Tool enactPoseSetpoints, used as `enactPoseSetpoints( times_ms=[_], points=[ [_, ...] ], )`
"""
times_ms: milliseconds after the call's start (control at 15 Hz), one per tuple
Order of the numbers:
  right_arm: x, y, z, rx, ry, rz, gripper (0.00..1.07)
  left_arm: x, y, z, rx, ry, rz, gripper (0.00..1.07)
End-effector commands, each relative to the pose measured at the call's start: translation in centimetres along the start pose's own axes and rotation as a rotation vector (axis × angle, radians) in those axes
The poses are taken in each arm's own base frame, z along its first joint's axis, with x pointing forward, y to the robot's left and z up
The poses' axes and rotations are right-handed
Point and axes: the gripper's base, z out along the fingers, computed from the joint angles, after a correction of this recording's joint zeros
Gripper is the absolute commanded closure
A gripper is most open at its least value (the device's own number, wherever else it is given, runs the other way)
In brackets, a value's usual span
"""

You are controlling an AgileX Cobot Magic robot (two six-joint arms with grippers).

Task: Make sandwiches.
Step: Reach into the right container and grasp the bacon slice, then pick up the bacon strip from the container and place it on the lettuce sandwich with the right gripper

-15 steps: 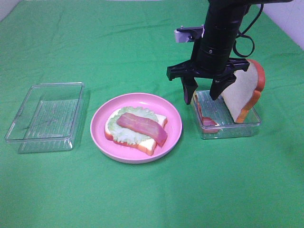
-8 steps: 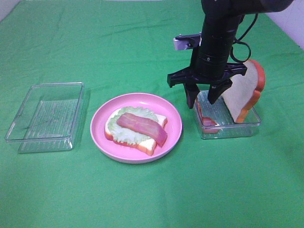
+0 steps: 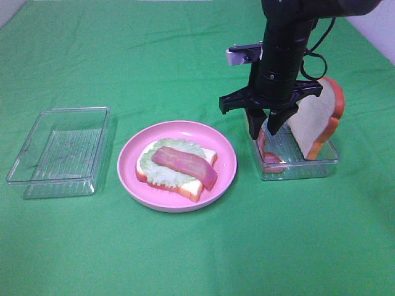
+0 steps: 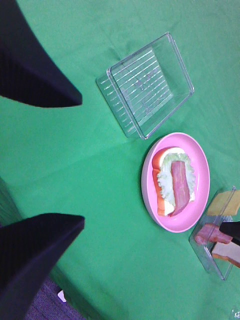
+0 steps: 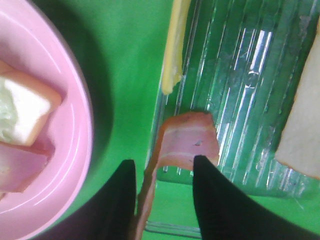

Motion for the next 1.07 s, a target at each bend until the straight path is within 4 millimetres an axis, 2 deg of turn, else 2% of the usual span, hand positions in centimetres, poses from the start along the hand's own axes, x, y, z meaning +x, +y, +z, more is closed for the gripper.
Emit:
enactPoseSetpoints(
  times_ms=[67, 200, 267, 533, 733, 800, 1067],
  points=[
    [0.0, -0.2, 0.0, 0.007, 0.007, 0.006, 0.85, 0.2, -0.1, -0.2, 0.010, -0.023, -0.004, 0.46],
    [0.1, -0.1, 0.0, 0.003, 0.019, 0.003, 1.03, 0.2, -0.1, -0.2, 0.010, -0.023, -0.004, 0.46],
    [0.2, -0.1, 0.0, -0.004, 0.027, 0.004, 1.07, 0.2, -0.1, -0.2, 0.010, -0.023, -0.004, 0.46],
    [0.3, -0.1, -0.8, -0.005, 0.026, -0.007, 1.07, 0.2, -0.1, -0.2, 0.010, -0.023, -0.004, 0.46],
    [0.9, -0.2, -4.1, -0.017, -0.048, -0.010, 1.07, 0.2, -0.1, -0.2, 0.010, -0.023, -0.004, 0.46],
    [1.7, -0.4, -6.8, -0.024, -0.092, -0.016, 1.07, 0.2, -0.1, -0.2, 0.010, -0.023, -0.004, 0.46],
    [4.1, -0.1, -11.4, -0.113, -0.113, -0.051, 1.07, 0.2, -0.1, -0.2, 0.010, -0.023, -0.004, 0.46]
  ],
)
